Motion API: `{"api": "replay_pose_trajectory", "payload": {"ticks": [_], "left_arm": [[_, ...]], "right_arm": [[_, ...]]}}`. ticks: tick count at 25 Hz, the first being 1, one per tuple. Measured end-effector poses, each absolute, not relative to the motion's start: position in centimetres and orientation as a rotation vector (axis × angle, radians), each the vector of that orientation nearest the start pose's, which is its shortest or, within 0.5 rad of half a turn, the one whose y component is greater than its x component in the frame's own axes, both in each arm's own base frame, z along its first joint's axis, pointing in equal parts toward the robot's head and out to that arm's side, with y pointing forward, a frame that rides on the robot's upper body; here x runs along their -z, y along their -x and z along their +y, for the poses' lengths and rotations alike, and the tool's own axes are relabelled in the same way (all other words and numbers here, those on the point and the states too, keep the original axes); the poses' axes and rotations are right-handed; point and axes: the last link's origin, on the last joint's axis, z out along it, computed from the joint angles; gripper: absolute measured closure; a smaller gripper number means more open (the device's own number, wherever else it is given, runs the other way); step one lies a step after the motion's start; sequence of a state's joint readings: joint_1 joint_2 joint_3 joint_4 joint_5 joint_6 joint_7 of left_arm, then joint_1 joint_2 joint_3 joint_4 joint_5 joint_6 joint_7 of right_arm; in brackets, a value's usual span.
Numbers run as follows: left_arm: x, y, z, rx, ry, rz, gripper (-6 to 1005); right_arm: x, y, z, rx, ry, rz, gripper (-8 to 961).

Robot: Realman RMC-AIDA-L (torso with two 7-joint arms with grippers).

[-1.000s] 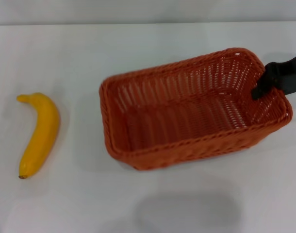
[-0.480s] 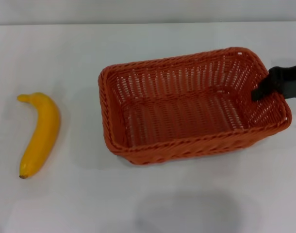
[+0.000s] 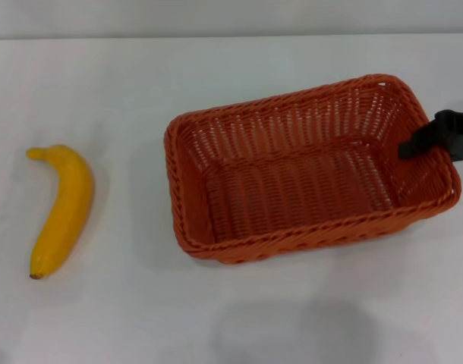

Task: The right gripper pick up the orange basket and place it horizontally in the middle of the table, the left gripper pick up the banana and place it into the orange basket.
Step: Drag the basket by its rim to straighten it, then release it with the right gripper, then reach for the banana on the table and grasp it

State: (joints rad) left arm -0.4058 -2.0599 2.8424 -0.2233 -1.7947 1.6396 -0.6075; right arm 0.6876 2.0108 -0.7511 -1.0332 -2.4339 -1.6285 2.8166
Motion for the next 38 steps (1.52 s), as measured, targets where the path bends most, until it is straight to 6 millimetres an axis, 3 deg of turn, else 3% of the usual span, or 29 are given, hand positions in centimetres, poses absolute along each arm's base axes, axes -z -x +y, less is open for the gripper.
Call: {"api": "replay_pose_trajectory", "payload": {"ticks": [11,17,25,32,38], "left_arm": [[-13.0,36.1,28.3,1.048,1.081,-0.341,123],[-12.9,36.1,28.3,1.05,1.08,-0.344,124],[-12.8,36.0,28.2,1.057,1.08,-0.346,124],[-12.5,36.1,28.1,1.058,1.103,-0.355,124],[-13.3,36.4,27.7,1.103,1.21,-0.399,124]], "right_arm": [[-7.4,-23.4,37.4,-0.171,2.187,1.903,713],[-7.2,-23.1,36.9,-0.125,2.254,1.886,596],[-7.8,-23.4,36.3,-0.103,2.276,1.897,262],[-9.4,-23.8,35.9,-0.106,2.285,1.874,262],[-13.1,-24.8,36.1,-0.228,2.298,1.742,263]]}}
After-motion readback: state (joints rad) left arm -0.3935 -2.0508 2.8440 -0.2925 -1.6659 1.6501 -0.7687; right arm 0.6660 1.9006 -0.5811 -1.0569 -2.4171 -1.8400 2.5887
